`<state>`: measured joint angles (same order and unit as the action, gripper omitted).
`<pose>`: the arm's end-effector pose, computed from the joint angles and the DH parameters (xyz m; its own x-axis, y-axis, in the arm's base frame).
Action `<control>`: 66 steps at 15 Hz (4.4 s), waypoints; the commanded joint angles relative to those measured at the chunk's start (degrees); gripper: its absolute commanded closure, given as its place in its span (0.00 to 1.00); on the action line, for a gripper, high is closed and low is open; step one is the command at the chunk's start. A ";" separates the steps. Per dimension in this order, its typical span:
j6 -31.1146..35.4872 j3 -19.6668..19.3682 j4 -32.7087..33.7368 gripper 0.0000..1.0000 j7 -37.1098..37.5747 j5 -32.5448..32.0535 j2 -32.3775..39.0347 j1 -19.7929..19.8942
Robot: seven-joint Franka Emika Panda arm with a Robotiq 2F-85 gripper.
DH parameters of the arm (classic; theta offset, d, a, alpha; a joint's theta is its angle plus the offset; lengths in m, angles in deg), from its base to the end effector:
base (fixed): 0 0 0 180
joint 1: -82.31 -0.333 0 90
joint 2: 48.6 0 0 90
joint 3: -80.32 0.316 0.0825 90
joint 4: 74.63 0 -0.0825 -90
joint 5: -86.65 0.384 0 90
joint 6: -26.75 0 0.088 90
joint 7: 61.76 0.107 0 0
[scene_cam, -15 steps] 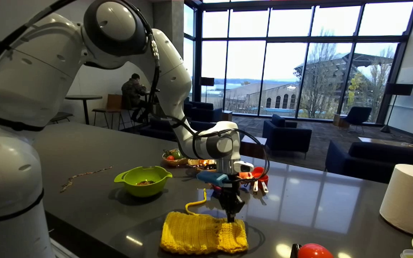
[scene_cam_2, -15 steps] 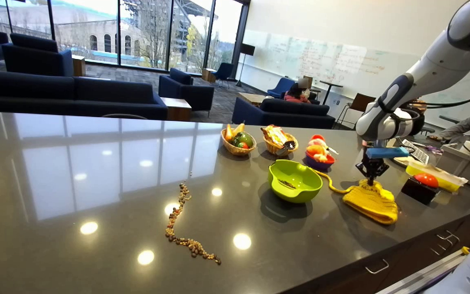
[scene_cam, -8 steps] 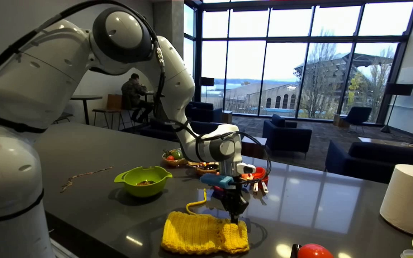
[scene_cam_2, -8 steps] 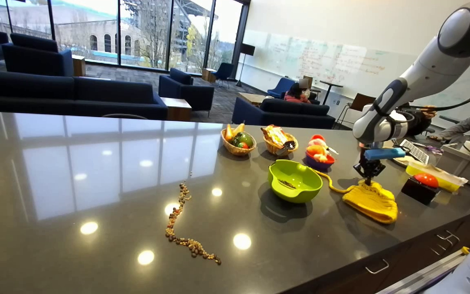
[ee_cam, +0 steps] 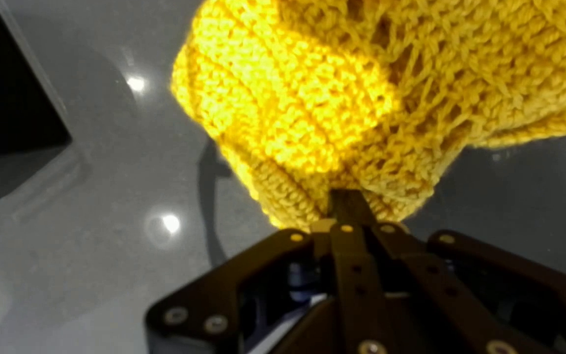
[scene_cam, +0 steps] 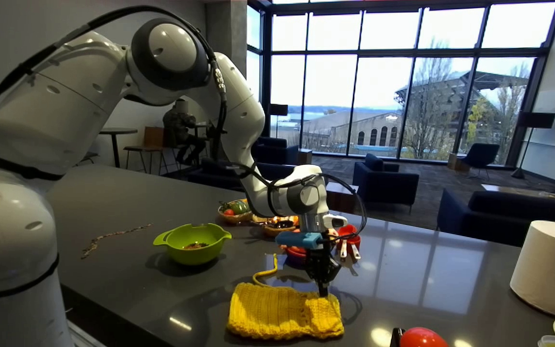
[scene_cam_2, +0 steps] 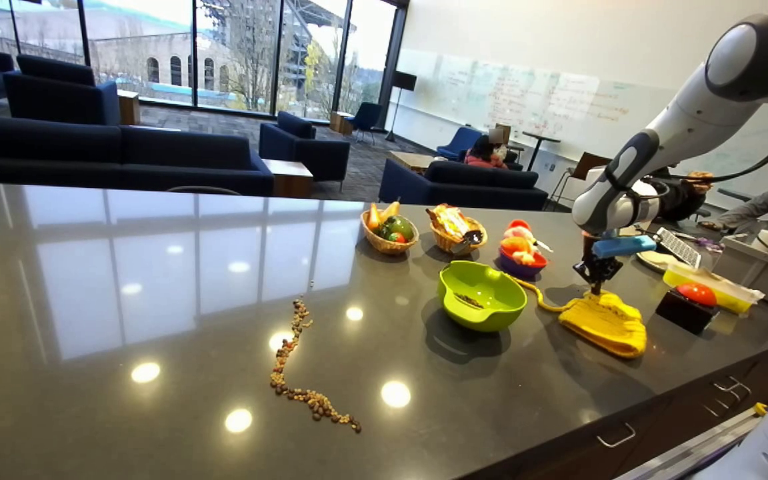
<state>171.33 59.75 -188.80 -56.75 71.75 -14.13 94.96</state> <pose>0.5073 -0.3263 0.1698 0.9163 -0.3950 -0.0668 -0.3519 -0.8733 0.3369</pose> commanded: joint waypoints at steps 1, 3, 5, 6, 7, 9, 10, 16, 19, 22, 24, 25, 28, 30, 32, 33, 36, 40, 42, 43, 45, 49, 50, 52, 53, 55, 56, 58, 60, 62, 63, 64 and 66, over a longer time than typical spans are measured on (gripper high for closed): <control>1.66 0.10 0.80 1.00 -0.83 -2.43 0.18 -1.05; 1.69 0.44 0.49 1.00 -0.90 -2.57 -0.44 -1.49; 0.77 0.26 -0.51 1.00 -0.62 -2.72 -1.64 -2.23; 0.58 0.14 -1.16 1.00 -0.82 -3.09 -2.23 -2.61; 0.59 0.02 -1.69 1.00 -0.95 -3.54 -2.65 -2.94; 0.08 -0.34 -2.25 0.73 -0.53 -4.60 -3.03 -3.82; 0.20 -0.61 -2.66 0.69 -0.20 -5.44 -3.28 -4.30; -5.87 0.31 -4.99 0.29 -2.03 -8.05 -7.09 -5.74; -11.56 0.83 -5.73 0.07 -4.51 -10.34 -9.62 -5.84; -15.80 2.70 -6.07 0.00 -8.76 -9.34 -11.24 -4.14; -17.63 3.85 -6.50 0.00 -11.89 -9.13 -11.95 -3.30; -18.15 4.53 -6.76 0.00 -13.66 -8.89 -12.22 -2.83; -18.47 6.04 -7.54 0.00 -17.31 -8.83 -12.59 -1.86; -17.55 6.53 -8.17 0.00 -17.98 -9.27 -12.85 -1.74; -17.21 6.89 -8.41 0.00 -18.48 -9.39 -12.89 -1.74; -17.34 7.20 -8.47 0.00 -18.71 -9.07 -12.83 -1.76; -15.82 8.07 -8.94 0.00 -19.17 -8.17 -12.83 -1.50; -14.41 8.55 -8.85 0.00 -18.55 -8.06 -11.32 -1.53; -14.65 8.50 -9.07 0.00 -18.08 -8.22 -11.05 -1.71; -15.46 8.44 -9.30 0.00 -18.00 -8.34 -11.06 -1.84; -15.56 8.21 -9.66 0.00 -17.58 -8.51 -11.06 -1.83; -16.45 7.34 -8.49 0.00 -16.95 -7.76 -9.95 -0.59; -16.66 7.19 -8.25 0.00 -16.88 -7.52 -9.66 -0.21; -16.22 6.81 -8.39 0.00 -16.07 -8.22 -9.32 0.10; -15.80 6.54 -8.51 0.00 -15.47 -8.86 -9.10 0.06; -15.83 6.93 -8.75 0.00 -16.59 -8.52 -9.32 0.24; -15.83 6.88 -8.73 0.00 -16.47 -8.53 -9.17 0.25; -15.82 6.88 -8.69 0.00 -16.24 -8.52 -9.03 0.19; -15.82 6.88 -8.67 0.00 -16.16 -8.52 -9.03 0.18; -15.82 6.87 -8.65 0.00 -16.10 -8.52 -9.03 0.18; -15.82 6.87 -8.64 0.00 -16.06 -8.52 -9.03 0.18; -15.82 6.87 -8.64 0.00 -16.04 -8.52 -9.03 0.17; -15.82 6.87 -8.64 0.00 -16.00 -8.52 -9.03 0.17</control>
<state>155.64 66.39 -197.54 -72.80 63.31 -23.17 94.92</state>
